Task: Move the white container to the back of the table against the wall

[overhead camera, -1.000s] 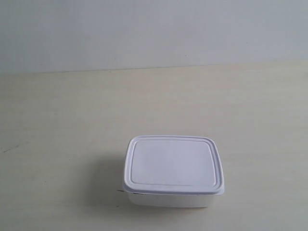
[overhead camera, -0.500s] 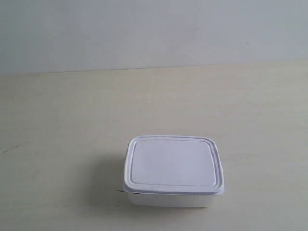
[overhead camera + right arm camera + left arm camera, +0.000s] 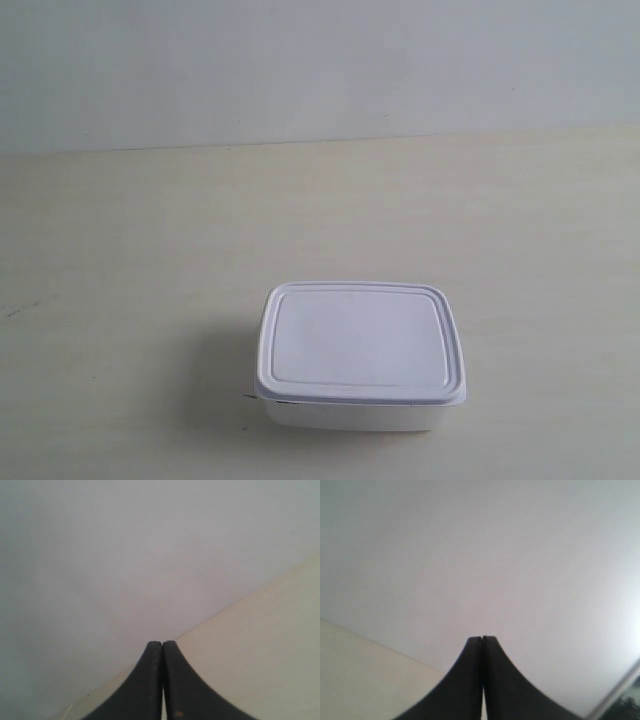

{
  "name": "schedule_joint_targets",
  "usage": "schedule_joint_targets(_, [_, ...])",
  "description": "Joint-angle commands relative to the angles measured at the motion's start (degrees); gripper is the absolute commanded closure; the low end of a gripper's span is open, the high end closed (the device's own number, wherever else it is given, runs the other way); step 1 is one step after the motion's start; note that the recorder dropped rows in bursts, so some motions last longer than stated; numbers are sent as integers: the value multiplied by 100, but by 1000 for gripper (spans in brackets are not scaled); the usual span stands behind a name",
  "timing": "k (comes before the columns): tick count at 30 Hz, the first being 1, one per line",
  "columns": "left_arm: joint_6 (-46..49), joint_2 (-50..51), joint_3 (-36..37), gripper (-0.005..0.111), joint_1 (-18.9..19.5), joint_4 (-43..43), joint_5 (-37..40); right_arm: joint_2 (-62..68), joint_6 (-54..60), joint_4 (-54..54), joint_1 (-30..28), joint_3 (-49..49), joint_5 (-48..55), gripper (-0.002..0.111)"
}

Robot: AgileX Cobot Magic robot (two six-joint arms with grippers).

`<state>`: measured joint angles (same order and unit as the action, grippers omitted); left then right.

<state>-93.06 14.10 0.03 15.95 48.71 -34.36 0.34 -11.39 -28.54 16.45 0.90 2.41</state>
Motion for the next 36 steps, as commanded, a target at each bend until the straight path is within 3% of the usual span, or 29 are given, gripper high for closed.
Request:
schedule_joint_targets(1, [-256, 772, -237, 107, -2, 758, -1420, -34, 201, 63, 416, 275, 139, 108])
schedule_joint_targets(10, [-939, 2146, -578, 107, -2, 986, -2546, -34, 221, -5, 1081, 547, 588, 108])
schedule_joint_targets(15, [-1915, 2390, -1057, 107, -2, 1931, -2820, -34, 366, 7, 1159, 1251, 1098, 108])
schedule_joint_targets(21, [-2444, 2390, -1446, 107, -2, 2090, -2601, 462, 683, 67, 1159, 1991, 1281, 108])
schedule_joint_targets(24, [-2623, 2390, -1861, 107, -2, 2000, -1910, 1604, 925, 173, 1159, 2468, 1345, 108])
schedule_joint_targets(28, [-2864, 2413, -2548, 107, -28, 2569, -1177, 3063, 1588, 196, 1159, 3167, 1990, 108])
schedule_joint_targets(29, [-2864, 2463, -2621, 107, -77, 2635, -1147, 3245, 1625, 196, 1159, 3267, 2115, 108])
schedule_joint_targets(36, [-2864, 3273, -3205, 107, -1441, 4222, -526, 4945, 2280, 663, 1159, 4421, 3549, 108])
